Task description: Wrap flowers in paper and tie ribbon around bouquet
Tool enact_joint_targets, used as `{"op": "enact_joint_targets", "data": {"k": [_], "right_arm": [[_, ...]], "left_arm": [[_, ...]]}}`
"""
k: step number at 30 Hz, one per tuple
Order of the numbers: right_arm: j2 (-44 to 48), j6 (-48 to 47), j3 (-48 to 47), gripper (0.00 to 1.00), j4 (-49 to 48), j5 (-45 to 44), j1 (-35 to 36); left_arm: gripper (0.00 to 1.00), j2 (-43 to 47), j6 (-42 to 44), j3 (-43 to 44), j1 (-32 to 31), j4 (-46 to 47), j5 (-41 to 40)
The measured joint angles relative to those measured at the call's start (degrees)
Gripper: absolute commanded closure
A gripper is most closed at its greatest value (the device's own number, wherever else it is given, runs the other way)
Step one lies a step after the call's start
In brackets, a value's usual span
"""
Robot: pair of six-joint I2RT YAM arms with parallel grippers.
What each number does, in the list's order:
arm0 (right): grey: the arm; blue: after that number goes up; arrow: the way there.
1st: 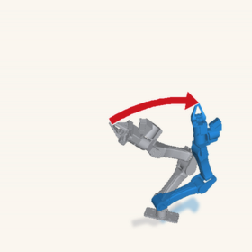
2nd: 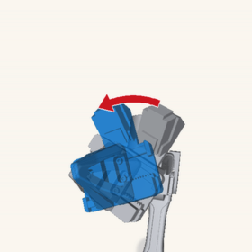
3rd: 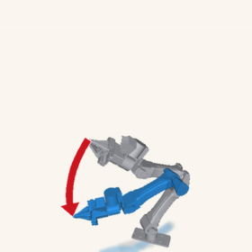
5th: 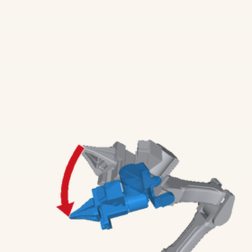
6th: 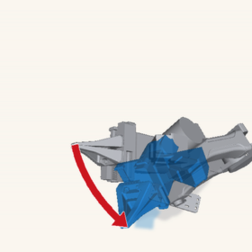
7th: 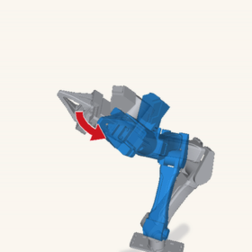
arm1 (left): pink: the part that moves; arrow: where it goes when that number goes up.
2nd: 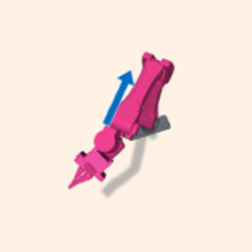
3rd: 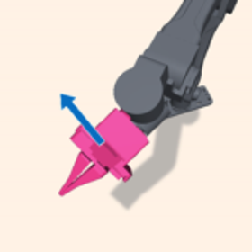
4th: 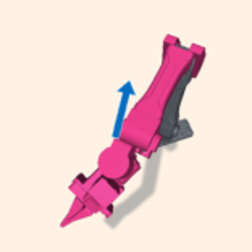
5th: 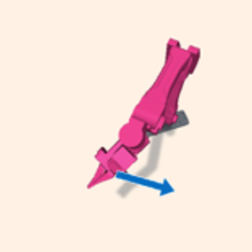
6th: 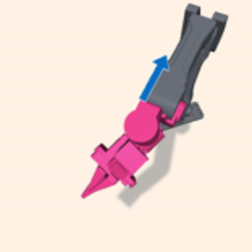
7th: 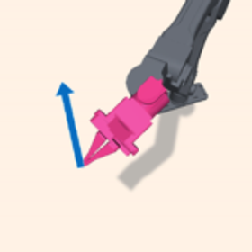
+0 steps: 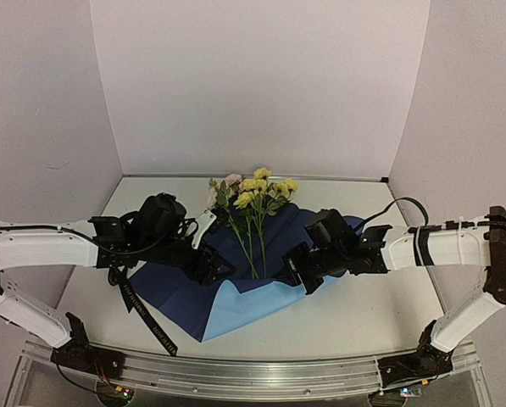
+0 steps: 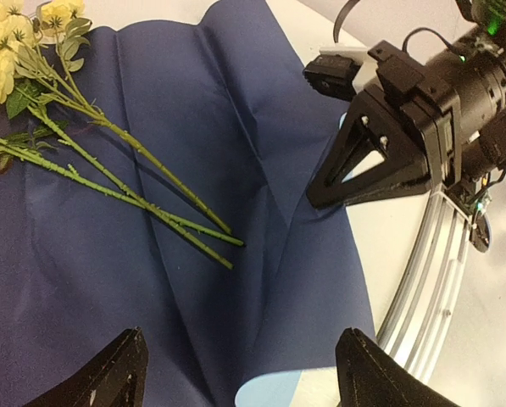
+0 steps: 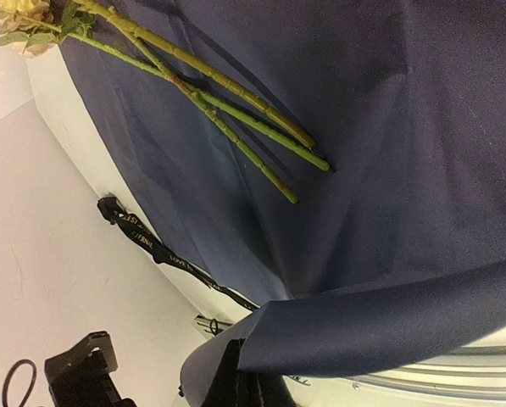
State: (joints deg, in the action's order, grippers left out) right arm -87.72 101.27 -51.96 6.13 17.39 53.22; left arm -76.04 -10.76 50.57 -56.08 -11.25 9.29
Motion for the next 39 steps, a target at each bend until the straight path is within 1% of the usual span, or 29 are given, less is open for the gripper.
{"op": "enact_joint_targets", "data": {"k": [3,5,8,14,20,28,35,38,39], "right_arm": [[-0.3,0.0,0.0,1.0,0.0,1.0,-0.5],[-0.4,0.1,0.0,1.0,0.1,1.5,-0.6],[-0.5,0.2,0.0,1.0,0.2,2.0,-0.7],[-0.5,0.2,0.0,1.0,0.5,2.5,-0.7],[-0.5,0.2,0.0,1.0,0.5,2.7,-0.8],[-0.5,0.2,0.0,1.0,0.6,2.7,-0.8],[-0.5,0.2,0.0,1.0,0.6,2.7,-0.8],[-0.5,0.3,0.0,1.0,0.6,2.7,-0.8],[-0.5,0.3,0.0,1.0,0.6,2.7,-0.8]], "left_arm": [[0.24,5.6,3.4,-4.5,-0.3,0.8,-1.5],[0.25,8.2,5.2,-5.7,-0.6,0.4,-2.2],[0.27,9.2,8.3,-5.7,-2.1,0.9,-3.5],[0.3,5.0,13.8,-5.7,-5.0,0.6,-5.4],[0.35,3.5,18.1,-5.6,-5.1,0.3,-5.6],[0.4,-0.3,21.5,-4.5,-5.7,0.4,-4.8],[0.51,-4.3,23.1,-2.0,-6.0,1.1,-2.6],[0.6,-5.5,23.3,-1.4,-6.2,1.5,-1.8],[0.65,-5.7,23.3,-1.4,-6.3,1.8,-1.6]]}}
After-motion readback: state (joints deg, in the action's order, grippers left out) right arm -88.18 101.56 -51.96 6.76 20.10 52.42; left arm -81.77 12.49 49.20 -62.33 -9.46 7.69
